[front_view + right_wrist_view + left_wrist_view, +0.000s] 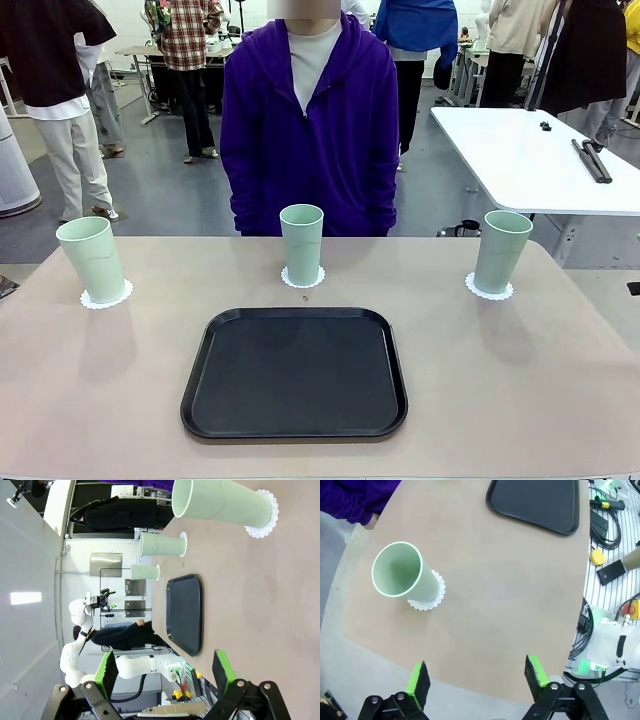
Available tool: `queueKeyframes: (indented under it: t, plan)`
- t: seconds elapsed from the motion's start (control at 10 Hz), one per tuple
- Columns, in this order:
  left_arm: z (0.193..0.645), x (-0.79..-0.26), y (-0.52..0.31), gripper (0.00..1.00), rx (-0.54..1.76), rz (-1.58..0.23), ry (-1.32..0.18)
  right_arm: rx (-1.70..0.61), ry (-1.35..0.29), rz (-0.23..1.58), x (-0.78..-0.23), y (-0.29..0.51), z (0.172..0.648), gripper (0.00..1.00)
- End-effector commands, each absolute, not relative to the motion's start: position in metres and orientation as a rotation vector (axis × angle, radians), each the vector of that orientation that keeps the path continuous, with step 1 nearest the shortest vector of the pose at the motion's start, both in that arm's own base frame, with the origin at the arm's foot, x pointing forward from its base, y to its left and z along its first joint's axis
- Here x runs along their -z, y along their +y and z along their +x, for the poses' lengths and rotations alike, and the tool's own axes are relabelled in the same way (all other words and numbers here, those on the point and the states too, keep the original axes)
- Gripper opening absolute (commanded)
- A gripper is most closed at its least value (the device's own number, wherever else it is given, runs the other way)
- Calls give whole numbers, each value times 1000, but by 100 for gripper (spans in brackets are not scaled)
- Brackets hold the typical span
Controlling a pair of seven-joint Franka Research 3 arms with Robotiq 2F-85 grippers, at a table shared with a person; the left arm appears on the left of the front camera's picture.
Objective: Place coasters on the table and set cups on them.
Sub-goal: Take one Reusable plastic cup from the Flat Tray and place it on a coaster set by the human.
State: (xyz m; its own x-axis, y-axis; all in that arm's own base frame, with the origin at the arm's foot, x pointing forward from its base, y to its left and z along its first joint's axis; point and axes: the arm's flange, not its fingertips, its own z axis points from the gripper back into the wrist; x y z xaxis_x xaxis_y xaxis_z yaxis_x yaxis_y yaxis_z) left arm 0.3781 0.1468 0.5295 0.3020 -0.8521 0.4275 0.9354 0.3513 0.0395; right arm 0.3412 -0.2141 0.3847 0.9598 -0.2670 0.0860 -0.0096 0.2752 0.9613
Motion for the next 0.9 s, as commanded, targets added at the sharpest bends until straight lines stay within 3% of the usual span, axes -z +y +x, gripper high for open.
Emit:
queueKeyframes:
  t: [0.0,0.7,0.8]
  plan:
    - [381,-531,149,100,1192,-223,-401,168,-256,1292,-385,-214,340,100]
    - [379,-530,148,100,1198,-235,-414,168,-256,1292,-385,-214,340,100]
    - [374,-533,142,100,1038,-196,-368,168,-256,1292,-385,-214,340,100]
